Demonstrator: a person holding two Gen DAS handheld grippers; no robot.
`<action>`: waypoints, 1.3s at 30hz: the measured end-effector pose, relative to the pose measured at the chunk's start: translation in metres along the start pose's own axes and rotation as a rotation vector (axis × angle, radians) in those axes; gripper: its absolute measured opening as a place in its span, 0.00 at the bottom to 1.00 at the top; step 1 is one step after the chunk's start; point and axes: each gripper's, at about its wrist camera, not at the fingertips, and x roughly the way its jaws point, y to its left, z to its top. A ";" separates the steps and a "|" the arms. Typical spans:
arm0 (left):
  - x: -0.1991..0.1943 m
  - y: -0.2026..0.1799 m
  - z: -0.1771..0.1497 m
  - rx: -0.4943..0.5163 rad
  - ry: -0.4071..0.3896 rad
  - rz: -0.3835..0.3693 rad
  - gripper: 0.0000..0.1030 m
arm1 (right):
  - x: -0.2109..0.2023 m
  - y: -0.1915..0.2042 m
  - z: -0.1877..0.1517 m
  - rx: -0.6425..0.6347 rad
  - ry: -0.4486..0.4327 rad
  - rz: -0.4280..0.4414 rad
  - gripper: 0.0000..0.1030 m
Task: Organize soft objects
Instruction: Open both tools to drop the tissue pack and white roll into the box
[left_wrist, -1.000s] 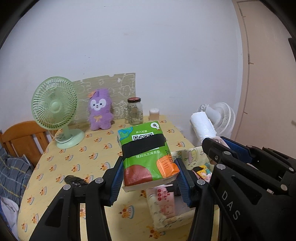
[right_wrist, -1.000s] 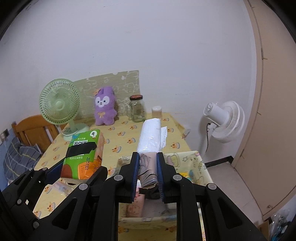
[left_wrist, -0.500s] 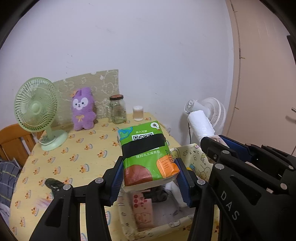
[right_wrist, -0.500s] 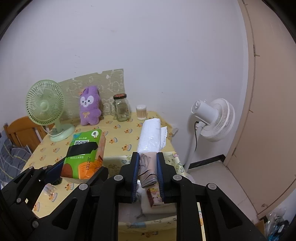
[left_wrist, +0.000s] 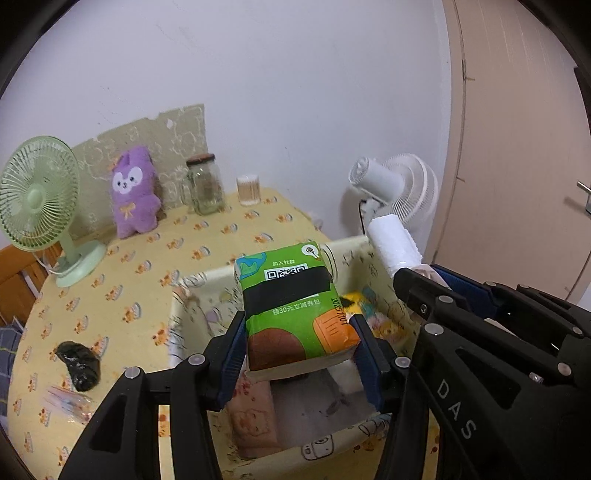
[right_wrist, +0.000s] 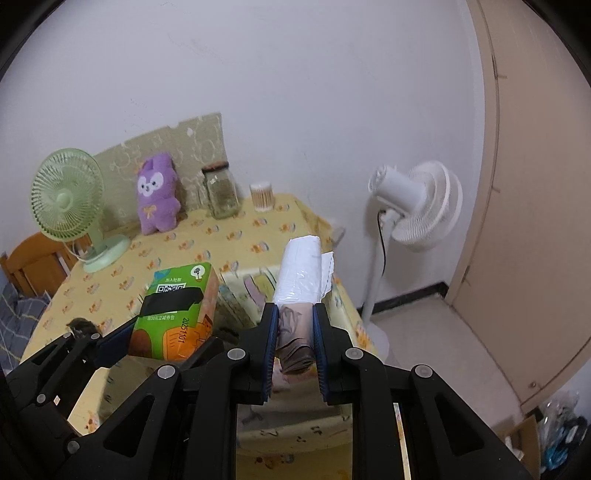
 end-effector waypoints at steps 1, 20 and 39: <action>0.002 -0.001 -0.001 0.005 0.009 -0.007 0.58 | 0.002 -0.001 -0.001 -0.002 0.003 -0.004 0.21; 0.009 -0.005 -0.005 0.092 0.062 0.011 0.87 | 0.022 -0.001 -0.009 0.010 0.076 0.029 0.26; -0.016 0.017 0.007 0.022 0.012 0.002 1.00 | -0.012 0.019 0.004 0.007 0.000 0.035 0.93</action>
